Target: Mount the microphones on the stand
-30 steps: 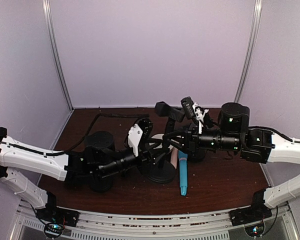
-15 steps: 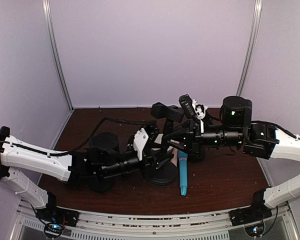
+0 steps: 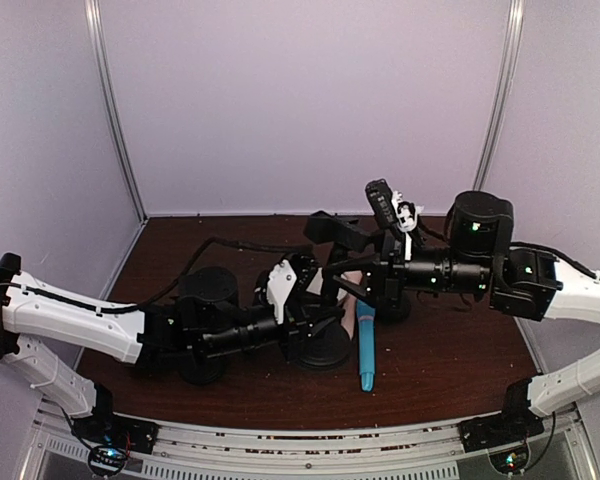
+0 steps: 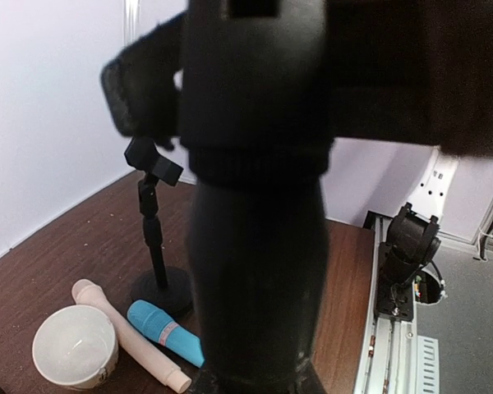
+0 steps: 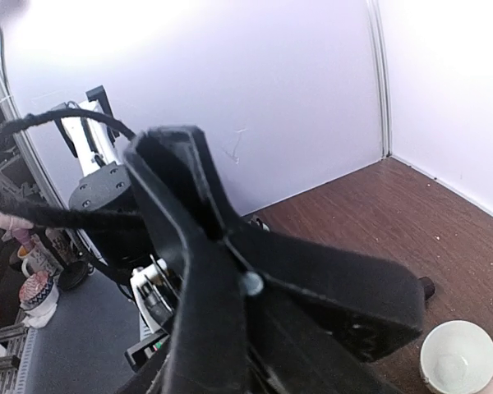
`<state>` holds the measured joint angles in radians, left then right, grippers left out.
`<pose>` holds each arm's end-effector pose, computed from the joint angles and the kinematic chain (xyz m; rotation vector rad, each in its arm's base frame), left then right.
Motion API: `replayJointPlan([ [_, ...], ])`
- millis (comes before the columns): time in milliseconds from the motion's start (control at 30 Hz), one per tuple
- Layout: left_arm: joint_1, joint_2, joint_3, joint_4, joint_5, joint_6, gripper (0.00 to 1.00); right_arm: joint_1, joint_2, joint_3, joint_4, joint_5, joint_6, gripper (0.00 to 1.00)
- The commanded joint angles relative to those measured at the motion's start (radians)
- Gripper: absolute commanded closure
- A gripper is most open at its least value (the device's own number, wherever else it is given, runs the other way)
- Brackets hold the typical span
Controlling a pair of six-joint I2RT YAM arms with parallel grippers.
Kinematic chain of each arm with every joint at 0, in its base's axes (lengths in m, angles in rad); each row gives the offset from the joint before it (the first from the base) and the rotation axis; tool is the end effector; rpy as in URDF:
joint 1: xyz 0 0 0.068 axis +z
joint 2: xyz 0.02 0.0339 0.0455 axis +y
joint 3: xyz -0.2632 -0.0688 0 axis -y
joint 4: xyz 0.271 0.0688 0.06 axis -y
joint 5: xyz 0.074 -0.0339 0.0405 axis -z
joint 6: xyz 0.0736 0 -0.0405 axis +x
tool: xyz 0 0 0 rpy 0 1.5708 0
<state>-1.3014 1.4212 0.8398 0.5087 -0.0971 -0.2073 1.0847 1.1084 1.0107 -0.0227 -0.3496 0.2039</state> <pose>0.1099 -0.3712 0.2644 0.8446 1.5390 -1.0546 0.1273 0.2949 0.3651 -1.0376 1.5308 1.2306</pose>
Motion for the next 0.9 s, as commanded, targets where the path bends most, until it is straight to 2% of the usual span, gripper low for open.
replayJointPlan([
  [0,0.008,-0.033,0.019,0.087,-0.043,0.005,1.0,0.053,-0.005,-0.022,0.082,0.162,0.057,0.46],
  [100,0.008,-0.039,0.025,0.072,-0.057,0.008,1.0,0.077,0.006,-0.032,0.093,0.244,0.085,0.47],
  [200,0.008,-0.053,0.017,0.084,-0.073,0.005,1.0,0.092,0.01,-0.044,0.108,0.3,0.113,0.43],
  [300,0.008,-0.071,0.008,0.095,-0.09,0.001,1.0,0.1,0.013,-0.05,0.108,0.322,0.115,0.4],
  [467,0.008,-0.089,-0.008,0.108,-0.091,0.004,1.0,0.101,0.022,-0.045,0.085,0.349,0.114,0.41],
  [733,0.008,-0.078,-0.001,0.084,-0.058,0.008,1.0,0.102,0.034,-0.035,0.078,0.327,0.095,0.52],
  [867,0.008,-0.074,-0.002,0.082,-0.033,0.011,1.0,0.102,0.039,-0.029,0.073,0.306,0.086,0.63],
])
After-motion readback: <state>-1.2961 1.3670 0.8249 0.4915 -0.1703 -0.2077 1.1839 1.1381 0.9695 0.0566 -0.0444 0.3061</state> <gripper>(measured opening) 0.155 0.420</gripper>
